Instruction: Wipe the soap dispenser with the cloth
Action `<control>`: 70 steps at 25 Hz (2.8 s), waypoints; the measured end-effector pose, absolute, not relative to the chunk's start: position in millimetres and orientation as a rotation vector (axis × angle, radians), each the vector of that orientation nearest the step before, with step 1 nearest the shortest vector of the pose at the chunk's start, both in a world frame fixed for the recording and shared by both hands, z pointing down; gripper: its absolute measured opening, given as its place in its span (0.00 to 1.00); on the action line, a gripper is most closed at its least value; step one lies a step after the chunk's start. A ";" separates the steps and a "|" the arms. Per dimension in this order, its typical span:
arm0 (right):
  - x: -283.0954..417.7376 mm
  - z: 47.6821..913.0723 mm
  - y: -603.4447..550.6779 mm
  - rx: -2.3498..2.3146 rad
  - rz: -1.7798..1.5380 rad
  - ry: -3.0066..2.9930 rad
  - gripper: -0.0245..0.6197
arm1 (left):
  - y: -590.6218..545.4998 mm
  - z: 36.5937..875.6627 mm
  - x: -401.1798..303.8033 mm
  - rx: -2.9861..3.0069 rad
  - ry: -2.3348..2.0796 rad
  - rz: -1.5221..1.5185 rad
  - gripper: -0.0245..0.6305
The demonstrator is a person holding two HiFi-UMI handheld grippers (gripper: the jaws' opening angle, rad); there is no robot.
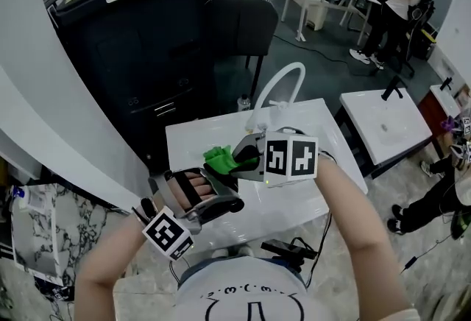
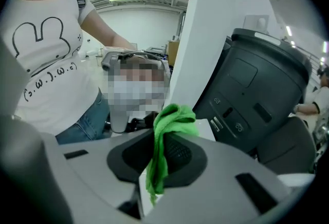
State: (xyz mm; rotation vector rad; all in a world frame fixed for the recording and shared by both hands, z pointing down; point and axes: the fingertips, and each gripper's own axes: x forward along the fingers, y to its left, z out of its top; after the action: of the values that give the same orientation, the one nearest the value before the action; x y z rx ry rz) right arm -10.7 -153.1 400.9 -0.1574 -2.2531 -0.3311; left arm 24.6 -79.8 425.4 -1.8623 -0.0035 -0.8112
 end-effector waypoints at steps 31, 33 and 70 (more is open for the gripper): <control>-18.3 391.0 -125.2 -0.353 -0.149 -2.261 0.11 | -72.8 438.9 26.8 -1.663 -0.107 -0.856 0.18; -25.2 391.6 -125.9 -0.364 -0.136 -2.259 0.11 | -74.8 440.6 26.2 -1.617 -0.113 -0.865 0.18; -7.7 426.6 -233.5 0.542 0.481 -2.829 0.11 | -136.2 314.6 -45.2 -2.536 0.844 -0.265 0.19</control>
State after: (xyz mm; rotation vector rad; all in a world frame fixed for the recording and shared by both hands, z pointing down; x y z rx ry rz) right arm -7.7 -233.5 426.6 0.5422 -2.8290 0.4805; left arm -45.2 -136.2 314.6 -2.5356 0.8436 -0.2655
